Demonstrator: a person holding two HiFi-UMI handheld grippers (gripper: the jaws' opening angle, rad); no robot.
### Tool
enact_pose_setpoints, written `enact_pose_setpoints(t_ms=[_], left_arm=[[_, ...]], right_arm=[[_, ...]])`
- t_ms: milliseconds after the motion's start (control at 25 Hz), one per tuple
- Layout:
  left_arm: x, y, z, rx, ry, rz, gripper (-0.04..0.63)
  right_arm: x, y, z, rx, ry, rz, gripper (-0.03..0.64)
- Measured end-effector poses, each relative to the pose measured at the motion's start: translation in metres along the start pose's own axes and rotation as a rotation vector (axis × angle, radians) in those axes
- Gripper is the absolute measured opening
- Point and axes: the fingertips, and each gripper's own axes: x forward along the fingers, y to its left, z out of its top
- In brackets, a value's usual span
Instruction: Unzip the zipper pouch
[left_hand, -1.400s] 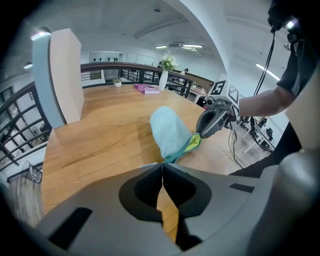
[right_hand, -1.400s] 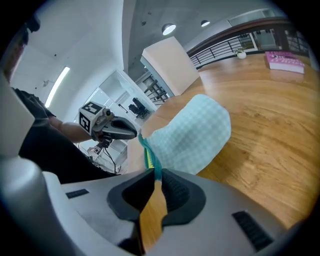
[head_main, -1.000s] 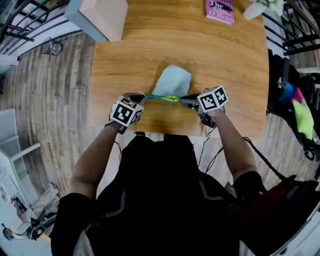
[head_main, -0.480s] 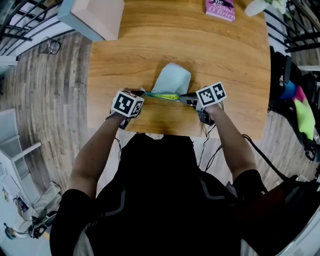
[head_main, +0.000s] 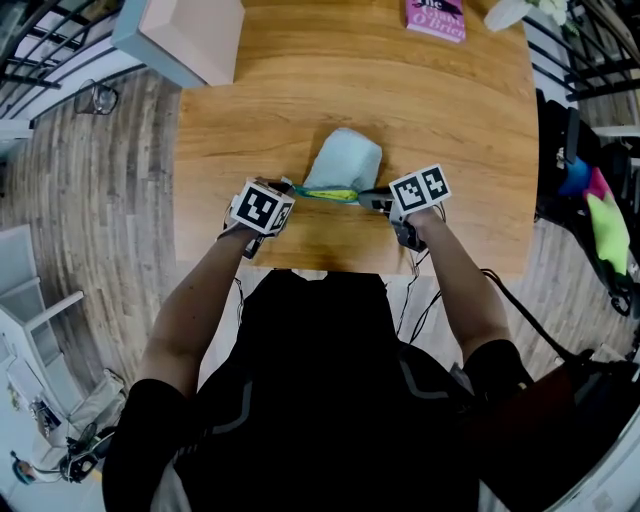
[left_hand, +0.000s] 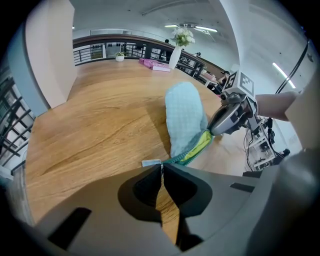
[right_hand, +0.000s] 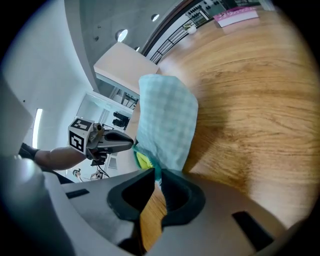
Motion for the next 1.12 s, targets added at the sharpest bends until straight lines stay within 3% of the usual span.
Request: enact_pose_setpoints(t_ms=[200, 360, 520, 680, 920, 1120], left_arm=[[-0.005, -0.004, 0.0, 0.002, -0.037, -0.019, 0.034], [-0.016, 0.002, 0.007, -0.047, -0.104, -0.037, 0.034], [-0.029, 0.006, 0.016, -0.03, -0.162, -0.018, 0.034], [-0.058, 0.011, 0.036, -0.068, -0.268, -0.008, 0.035], [-0.117, 0.006, 0.061, -0.065, -0.454, -0.044, 0.035], [-0.167, 0.012, 0.078, -0.063, -0.605, -0.014, 0.035]], right_arm=[[-0.001, -0.001, -0.002, -0.014, -0.009, -0.038, 0.054], [0.0, 0.001, 0.004, -0.043, -0.025, -0.085, 0.061], [-0.006, 0.008, 0.014, -0.125, -0.064, -0.123, 0.072], [-0.015, 0.025, 0.027, -0.191, -0.097, -0.125, 0.099], [-0.032, 0.07, 0.046, -0.283, -0.185, -0.117, 0.101], [-0.073, 0.112, 0.075, -0.393, -0.344, -0.18, 0.102]])
